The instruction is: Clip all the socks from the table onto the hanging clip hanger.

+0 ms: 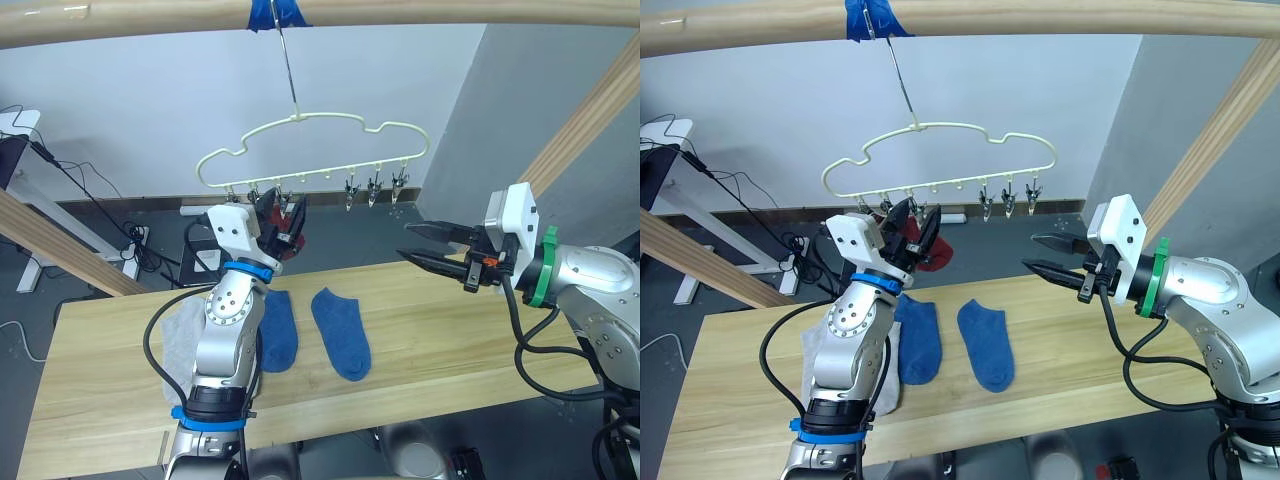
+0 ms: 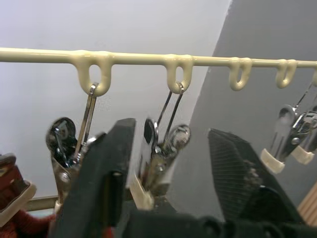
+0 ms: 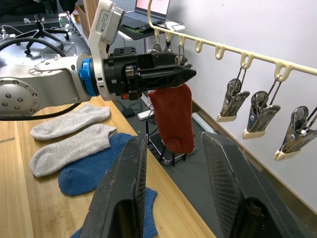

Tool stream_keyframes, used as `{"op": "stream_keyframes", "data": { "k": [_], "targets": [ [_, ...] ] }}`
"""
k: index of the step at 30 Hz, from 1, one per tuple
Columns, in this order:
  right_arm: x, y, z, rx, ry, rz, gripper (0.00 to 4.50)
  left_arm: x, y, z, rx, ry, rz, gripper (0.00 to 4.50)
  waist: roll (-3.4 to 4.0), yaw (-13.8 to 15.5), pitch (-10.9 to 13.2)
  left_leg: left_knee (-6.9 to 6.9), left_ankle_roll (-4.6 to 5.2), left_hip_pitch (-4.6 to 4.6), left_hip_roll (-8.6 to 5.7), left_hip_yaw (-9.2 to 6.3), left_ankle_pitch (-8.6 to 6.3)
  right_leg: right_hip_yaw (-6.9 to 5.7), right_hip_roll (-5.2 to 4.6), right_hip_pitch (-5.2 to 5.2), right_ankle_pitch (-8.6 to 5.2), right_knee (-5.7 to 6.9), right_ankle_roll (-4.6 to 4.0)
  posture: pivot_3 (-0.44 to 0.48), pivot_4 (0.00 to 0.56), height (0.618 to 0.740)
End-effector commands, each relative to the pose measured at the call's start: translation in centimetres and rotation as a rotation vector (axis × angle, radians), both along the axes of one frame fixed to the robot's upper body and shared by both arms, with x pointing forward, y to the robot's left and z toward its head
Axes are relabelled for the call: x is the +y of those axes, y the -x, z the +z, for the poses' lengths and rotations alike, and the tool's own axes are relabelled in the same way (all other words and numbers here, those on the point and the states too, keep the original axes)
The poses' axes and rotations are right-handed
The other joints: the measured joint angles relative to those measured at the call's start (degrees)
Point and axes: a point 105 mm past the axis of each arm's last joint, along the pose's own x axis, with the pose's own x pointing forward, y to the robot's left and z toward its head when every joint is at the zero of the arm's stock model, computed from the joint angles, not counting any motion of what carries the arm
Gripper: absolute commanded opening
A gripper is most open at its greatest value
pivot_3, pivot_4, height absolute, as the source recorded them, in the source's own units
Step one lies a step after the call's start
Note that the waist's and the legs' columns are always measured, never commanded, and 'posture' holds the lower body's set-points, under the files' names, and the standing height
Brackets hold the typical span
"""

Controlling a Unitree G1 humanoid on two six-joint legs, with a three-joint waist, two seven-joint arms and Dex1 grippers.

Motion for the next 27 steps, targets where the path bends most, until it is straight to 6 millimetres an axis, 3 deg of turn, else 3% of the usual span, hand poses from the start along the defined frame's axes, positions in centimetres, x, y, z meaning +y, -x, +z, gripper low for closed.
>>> {"op": "stream_keyframes", "data": {
  "k": [1,13,17,23,27],
  "targets": [
    [-0.01,0.46,0.68,-0.046,0.008,0.007,1.80,0.03,0.59,1.65,-0.063,-0.003,0.019,2.81,0.00,0.0,0.0,0.00,0.00,0.00,0.00,0.00,0.00,0.00,0.00,0.00,0.00,0.00,0.00,-0.318,0.250,0.714],
    [0.02,0.40,0.77,-0.042,0.001,0.008,1.80,-0.01,0.65,2.07,-0.055,-0.017,0.037,2.81,0.00,0.0,0.0,0.00,0.00,0.00,0.00,0.00,0.00,0.00,0.00,0.00,0.00,0.00,0.00,-0.318,0.250,0.714],
    [0.03,0.34,0.92,-0.042,-0.003,0.006,1.80,0.07,0.63,2.02,-0.054,-0.016,0.043,2.05,0.00,0.0,0.0,0.00,0.00,0.00,0.00,0.00,0.00,0.00,0.00,0.00,0.00,0.00,0.00,-0.318,0.250,0.714],
    [0.07,0.38,0.95,-0.034,-0.008,0.007,1.80,0.12,0.66,1.76,-0.044,-0.020,0.050,0.49,0.00,0.0,0.0,0.01,0.00,0.00,0.00,0.00,0.00,0.00,0.00,0.00,0.00,0.01,0.00,-0.312,0.249,0.714],
    [0.13,0.35,1.03,-0.033,-0.011,0.010,1.80,0.15,0.73,1.67,-0.043,-0.025,0.053,0.28,0.00,0.0,0.0,0.01,0.00,0.00,0.01,0.00,0.00,0.00,0.00,0.00,0.00,0.01,0.00,-0.312,0.249,0.714]
  ]
}}
